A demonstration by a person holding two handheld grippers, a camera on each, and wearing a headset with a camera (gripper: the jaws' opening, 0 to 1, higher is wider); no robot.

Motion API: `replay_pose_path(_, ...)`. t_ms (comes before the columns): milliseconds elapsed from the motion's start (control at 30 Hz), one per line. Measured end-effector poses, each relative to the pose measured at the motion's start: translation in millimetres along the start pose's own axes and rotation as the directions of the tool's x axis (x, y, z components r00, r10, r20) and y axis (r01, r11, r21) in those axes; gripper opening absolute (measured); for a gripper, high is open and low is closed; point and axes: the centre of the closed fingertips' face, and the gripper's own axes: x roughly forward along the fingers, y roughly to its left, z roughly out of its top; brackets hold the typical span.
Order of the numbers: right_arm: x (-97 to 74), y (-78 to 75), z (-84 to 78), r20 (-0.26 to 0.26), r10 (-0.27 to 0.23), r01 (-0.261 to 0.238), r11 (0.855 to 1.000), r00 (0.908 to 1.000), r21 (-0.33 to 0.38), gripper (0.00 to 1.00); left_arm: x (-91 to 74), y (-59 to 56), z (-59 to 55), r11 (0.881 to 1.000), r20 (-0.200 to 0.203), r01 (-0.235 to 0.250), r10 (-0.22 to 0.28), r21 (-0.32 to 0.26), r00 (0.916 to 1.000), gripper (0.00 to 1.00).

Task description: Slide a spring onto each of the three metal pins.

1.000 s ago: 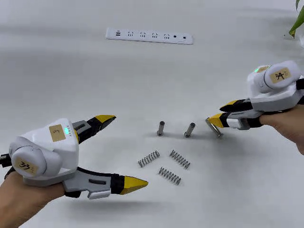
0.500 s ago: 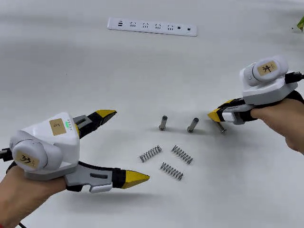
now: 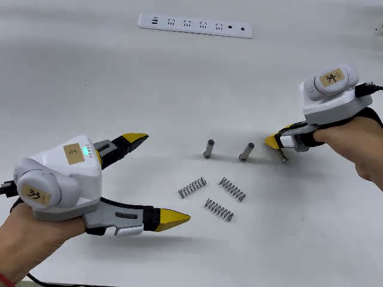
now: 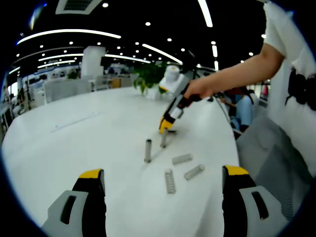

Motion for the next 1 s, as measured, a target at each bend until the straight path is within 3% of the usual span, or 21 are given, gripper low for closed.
replay_pose_path(1000, 3.2, -1.1, -1.2, -0.039, -0.043, 0.044, 0.999, 0.9983, 0.018, 0.09, 1.2, 3.1, 1.6, 1.0, 0.018, -0.004, 0.004, -0.021, 0.9998, 1.0)
